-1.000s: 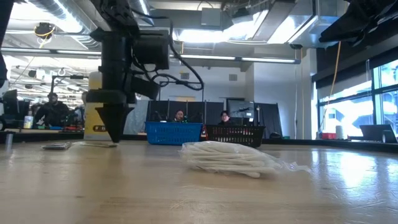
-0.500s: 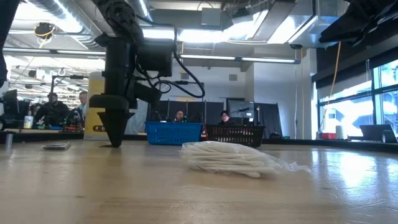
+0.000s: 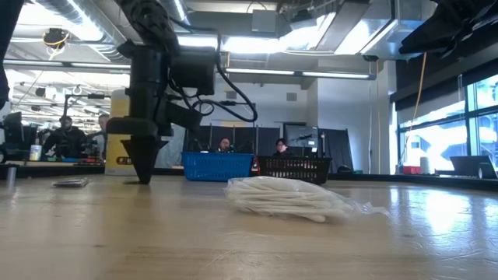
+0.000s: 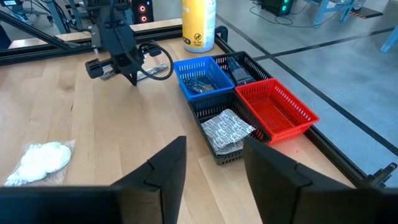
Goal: Pick & Place Travel size toiletries
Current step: Put the right comb into the blue bin
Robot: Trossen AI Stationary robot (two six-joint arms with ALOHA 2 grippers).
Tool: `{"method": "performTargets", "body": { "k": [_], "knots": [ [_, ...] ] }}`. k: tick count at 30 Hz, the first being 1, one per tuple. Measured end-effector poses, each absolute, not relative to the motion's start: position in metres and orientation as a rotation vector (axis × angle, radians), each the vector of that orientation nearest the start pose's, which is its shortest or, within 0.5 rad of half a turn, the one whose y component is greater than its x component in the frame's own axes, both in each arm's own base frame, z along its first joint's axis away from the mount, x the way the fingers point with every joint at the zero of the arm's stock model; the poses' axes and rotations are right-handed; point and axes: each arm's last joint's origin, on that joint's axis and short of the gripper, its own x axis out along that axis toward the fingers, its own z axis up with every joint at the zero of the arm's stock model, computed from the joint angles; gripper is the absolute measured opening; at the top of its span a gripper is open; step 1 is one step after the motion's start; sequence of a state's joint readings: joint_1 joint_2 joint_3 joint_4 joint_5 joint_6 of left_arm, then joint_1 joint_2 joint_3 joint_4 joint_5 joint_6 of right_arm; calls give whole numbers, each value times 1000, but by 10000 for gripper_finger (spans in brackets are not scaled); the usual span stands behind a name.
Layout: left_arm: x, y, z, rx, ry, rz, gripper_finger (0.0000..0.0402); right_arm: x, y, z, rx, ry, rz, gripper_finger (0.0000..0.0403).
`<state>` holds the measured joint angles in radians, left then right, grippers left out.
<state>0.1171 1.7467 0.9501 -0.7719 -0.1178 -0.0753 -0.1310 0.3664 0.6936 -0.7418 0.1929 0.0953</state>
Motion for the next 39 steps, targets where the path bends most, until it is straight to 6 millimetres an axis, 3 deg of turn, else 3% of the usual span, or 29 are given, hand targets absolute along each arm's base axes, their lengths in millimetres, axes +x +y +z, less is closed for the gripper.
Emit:
{"method": "performTargets", "body": {
  "k": [10,25,32,39],
  "knots": [
    [273,33,159,14,1629,325,2,73,-15,295,80,400,-339,165],
    [288,34,196,86,1587,370,2,73,-15,295,80,400,-339,137],
    [300,53,220,110,1509,435,2,73,-15,295,80,400,-339,126],
    [301,88,232,77,1455,507,2,73,-15,295,80,400,-339,117]
  ]
}}
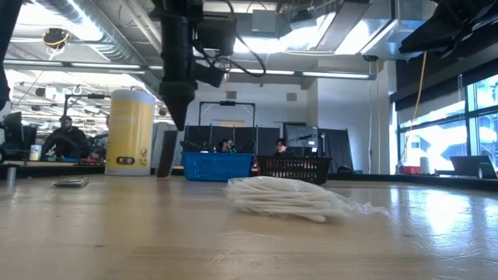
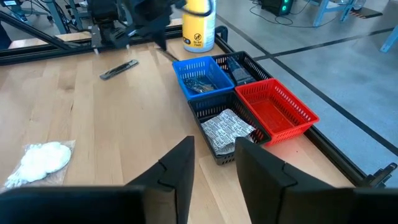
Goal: Pick & Place Travel size toiletries
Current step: Put the right comb into the blue bin
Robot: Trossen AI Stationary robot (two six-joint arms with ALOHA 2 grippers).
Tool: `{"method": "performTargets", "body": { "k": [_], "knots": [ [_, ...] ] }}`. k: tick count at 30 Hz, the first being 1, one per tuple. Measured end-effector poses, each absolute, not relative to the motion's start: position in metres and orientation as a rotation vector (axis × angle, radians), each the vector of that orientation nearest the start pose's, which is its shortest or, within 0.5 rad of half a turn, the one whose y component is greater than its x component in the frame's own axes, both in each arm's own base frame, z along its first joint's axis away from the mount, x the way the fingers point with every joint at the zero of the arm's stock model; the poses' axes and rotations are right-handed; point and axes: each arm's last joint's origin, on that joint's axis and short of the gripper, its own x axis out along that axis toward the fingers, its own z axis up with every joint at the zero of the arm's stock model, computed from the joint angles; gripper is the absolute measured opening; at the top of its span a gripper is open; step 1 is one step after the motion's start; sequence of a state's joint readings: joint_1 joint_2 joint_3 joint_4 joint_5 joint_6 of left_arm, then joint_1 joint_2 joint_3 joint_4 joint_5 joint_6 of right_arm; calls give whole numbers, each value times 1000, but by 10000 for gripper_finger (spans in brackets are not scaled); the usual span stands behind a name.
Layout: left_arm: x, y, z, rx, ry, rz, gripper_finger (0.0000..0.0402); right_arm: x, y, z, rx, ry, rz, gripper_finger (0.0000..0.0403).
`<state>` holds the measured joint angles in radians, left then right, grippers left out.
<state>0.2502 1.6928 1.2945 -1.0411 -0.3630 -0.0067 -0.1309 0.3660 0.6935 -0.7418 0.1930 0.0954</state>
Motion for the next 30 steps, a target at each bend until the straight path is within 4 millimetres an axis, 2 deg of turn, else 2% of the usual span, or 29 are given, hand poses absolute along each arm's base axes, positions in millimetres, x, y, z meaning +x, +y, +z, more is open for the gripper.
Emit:
{"method": "performTargets", "body": {
  "k": [7,13,30],
  "knots": [
    [305,114,234,-3,1341,472,2,73,-15,295,80,400,-338,109],
    [310,124,236,-29,1250,451,2,73,-15,295,80,400,-339,108],
    [327,152,247,-44,950,382,2,73,-15,295,80,400,-339,142]
  ]
}}
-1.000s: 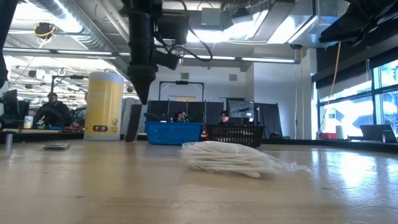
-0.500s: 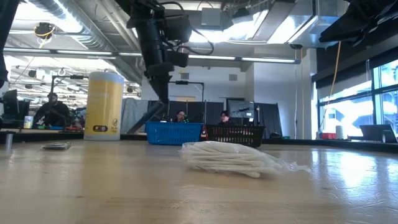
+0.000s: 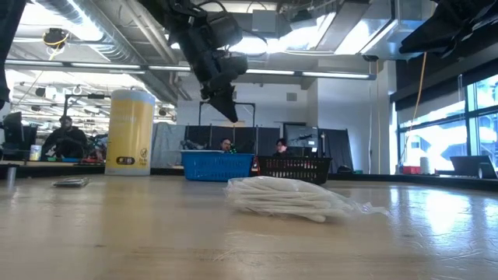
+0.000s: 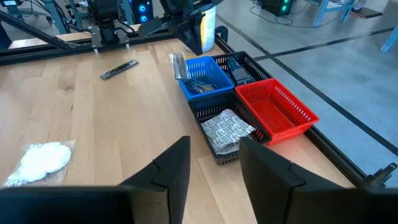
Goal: Pick & Place Travel size toiletries
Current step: Put the right comb into the blue bin
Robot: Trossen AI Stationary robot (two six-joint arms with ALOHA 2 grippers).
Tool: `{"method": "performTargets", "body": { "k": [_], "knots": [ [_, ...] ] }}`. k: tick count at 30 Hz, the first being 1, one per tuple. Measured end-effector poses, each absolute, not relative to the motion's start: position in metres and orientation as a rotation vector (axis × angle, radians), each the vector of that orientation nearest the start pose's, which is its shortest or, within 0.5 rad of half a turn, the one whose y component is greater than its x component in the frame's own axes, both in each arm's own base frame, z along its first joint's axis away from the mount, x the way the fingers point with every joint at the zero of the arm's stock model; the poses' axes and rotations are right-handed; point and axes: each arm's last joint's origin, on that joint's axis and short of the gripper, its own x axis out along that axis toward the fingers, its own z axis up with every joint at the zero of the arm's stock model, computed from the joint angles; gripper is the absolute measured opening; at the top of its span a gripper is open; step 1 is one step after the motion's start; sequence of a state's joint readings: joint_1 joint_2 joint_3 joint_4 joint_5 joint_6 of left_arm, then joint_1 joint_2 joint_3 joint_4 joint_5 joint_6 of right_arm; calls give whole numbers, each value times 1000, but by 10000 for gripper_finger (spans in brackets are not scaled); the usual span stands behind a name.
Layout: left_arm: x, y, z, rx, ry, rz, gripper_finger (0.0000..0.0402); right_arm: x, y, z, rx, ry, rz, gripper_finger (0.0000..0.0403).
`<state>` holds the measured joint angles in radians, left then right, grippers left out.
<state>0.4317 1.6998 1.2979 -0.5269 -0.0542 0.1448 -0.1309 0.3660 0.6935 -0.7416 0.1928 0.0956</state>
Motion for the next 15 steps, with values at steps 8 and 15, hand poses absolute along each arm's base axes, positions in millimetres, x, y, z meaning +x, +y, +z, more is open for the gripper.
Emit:
{"method": "performTargets", "body": {
  "k": [8,15],
  "knots": [
    [321,149,244,-31,1034,371,2,73,-15,295,80,401,-339,153],
    [308,128,260,46,1099,335,8,73,-15,295,80,400,-339,162]
  ]
}}
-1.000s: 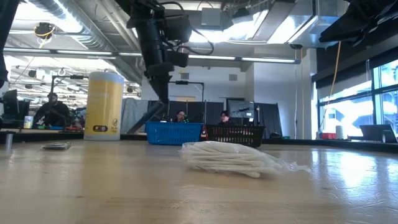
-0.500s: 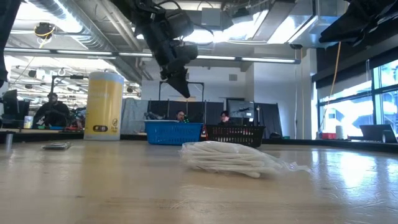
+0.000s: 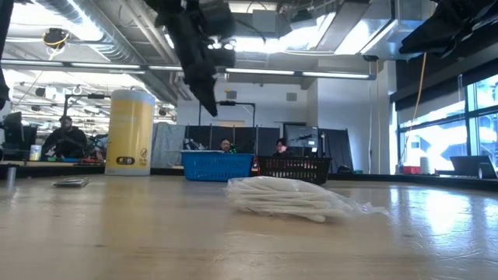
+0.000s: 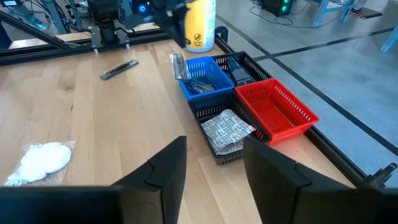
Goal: Pick & Place Travel size toiletries
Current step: Put the right comb into the blue bin
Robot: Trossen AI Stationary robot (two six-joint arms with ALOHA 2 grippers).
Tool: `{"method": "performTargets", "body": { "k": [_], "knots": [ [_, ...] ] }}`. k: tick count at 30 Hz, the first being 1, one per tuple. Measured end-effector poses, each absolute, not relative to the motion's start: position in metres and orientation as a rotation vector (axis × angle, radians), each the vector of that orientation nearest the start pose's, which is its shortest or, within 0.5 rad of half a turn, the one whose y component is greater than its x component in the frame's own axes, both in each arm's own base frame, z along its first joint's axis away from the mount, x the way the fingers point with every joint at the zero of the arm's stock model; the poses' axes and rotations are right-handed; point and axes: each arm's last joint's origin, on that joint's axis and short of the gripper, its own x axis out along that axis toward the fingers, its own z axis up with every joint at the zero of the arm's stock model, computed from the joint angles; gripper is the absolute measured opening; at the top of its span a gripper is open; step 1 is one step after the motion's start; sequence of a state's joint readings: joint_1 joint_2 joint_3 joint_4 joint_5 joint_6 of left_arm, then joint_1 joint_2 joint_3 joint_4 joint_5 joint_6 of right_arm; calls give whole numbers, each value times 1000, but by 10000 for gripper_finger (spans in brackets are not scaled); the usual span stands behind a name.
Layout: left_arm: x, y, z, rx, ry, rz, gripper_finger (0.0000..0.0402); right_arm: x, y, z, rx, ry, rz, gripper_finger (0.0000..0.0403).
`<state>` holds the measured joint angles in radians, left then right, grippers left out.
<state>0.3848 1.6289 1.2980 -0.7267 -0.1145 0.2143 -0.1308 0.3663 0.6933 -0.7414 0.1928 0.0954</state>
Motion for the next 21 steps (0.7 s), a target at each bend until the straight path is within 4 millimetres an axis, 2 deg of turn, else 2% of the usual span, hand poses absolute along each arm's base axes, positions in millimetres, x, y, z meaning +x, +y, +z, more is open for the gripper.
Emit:
{"method": "performTargets", "body": {
  "k": [4,10,16,21],
  "knots": [
    [297,111,269,76,1172,330,29,73,-15,295,80,400,-339,166],
    [283,94,279,31,1221,365,86,73,-15,295,80,400,-339,166],
    [269,87,277,-52,1345,403,141,73,-15,295,80,401,-338,154],
    [257,86,268,-79,1459,451,154,73,-15,295,80,400,-339,145]
  ]
}}
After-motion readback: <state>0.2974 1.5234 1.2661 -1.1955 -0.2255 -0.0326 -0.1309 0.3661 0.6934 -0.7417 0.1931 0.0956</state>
